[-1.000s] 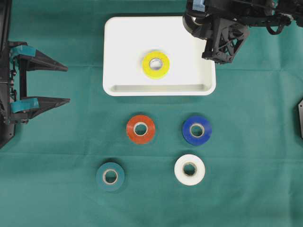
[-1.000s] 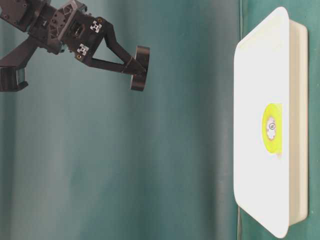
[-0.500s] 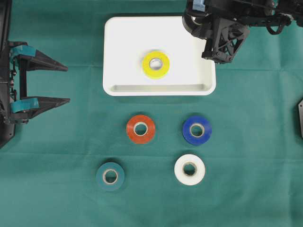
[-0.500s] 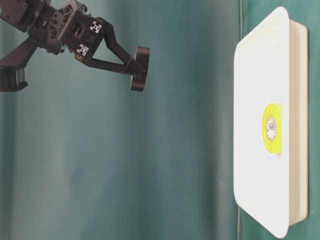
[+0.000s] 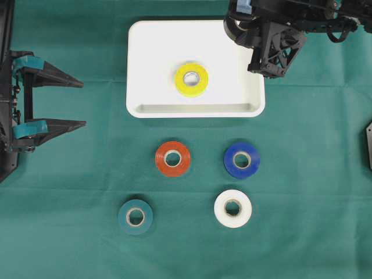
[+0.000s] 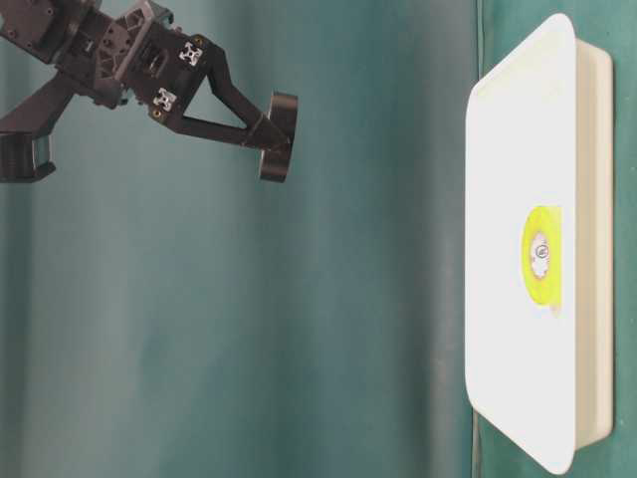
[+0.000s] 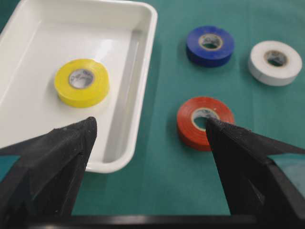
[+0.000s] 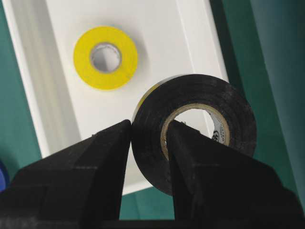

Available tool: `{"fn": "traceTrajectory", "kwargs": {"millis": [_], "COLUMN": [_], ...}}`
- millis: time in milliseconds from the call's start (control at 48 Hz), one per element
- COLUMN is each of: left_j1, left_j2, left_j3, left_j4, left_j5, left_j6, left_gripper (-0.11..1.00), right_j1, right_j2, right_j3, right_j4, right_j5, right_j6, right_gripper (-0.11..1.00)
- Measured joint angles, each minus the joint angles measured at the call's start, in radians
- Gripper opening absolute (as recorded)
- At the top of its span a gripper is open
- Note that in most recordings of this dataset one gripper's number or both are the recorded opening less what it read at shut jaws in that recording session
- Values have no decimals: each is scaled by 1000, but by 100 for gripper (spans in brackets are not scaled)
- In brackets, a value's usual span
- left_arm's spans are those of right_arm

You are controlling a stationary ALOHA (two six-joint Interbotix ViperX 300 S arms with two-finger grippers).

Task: Pick up the tape from a random location and place it into the white case.
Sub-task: 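Carry the black tape with the right gripper over the white tray, then lower the black tape into the tray beside the yellow tape, release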

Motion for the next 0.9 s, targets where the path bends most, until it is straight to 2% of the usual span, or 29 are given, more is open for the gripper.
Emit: {"fn": "traceTrajectory", "kwargs": {"millis": [396, 896], "left_j1": [0, 0], "left_j2": [0, -2], "left_j3": [0, 0], "left_j4": [2, 0], "left_j5": [2, 0], "left_j6": [0, 0], "left_gripper": [96, 96], "right_j1": [0, 0], "right_j2": [18, 160], "right_j3": [23, 164], "right_j4": [2, 25], "right_j5": [-18, -221], "right_j6": [0, 3], "right_gripper": [26, 26]}}
